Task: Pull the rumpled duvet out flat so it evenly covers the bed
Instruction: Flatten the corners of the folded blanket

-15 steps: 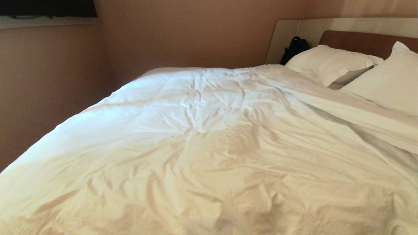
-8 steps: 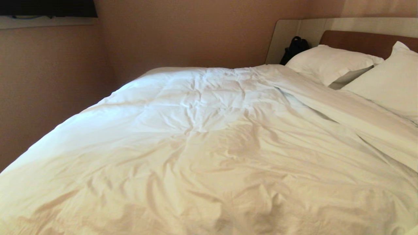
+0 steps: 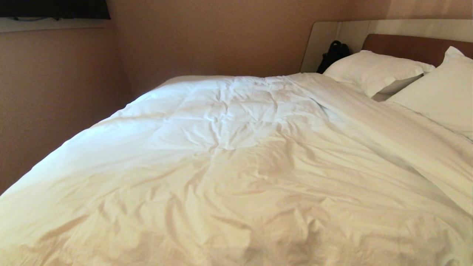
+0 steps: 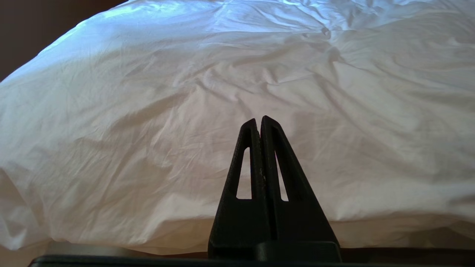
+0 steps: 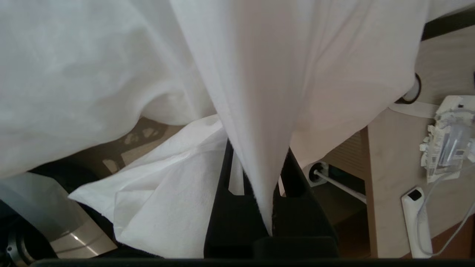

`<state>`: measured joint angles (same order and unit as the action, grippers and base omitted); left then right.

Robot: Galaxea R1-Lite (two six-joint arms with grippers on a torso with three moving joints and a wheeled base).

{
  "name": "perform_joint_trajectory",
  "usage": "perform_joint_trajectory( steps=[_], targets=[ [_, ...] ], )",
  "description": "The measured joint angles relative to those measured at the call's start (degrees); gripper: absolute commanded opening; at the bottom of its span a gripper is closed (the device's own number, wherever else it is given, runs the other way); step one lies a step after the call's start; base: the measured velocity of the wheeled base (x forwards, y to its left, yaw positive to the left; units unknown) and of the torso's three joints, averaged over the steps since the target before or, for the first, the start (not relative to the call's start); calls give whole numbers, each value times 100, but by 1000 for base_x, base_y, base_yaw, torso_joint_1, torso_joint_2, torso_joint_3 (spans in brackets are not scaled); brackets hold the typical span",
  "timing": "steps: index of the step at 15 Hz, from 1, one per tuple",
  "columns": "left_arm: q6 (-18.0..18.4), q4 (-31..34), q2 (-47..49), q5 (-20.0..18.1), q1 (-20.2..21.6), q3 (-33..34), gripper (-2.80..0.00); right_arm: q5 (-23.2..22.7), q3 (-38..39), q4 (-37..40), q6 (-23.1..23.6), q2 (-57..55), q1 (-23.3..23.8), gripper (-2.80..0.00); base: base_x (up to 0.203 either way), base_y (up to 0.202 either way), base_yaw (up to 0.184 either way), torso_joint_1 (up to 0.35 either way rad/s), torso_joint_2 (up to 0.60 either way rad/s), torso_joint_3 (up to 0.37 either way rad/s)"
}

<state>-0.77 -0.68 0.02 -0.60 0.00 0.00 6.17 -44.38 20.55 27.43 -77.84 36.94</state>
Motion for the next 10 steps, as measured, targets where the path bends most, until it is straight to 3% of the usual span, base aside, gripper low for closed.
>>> perform_joint_trajectory(
  steps=[8,9,10],
  targets=[
    [0,2,0,-2,0,0,-280,-163,572,-43,10,35,-411,-272,0,0,0,0,0,0],
    [2,2,0,-2,0,0,-280,-148,574,-6,3,28,-417,0,0,0,0,0,0,0],
    [2,10,0,-2,0,0,-280,-127,609,140,5,28,-412,0,0,0,0,0,0,0]
  ],
)
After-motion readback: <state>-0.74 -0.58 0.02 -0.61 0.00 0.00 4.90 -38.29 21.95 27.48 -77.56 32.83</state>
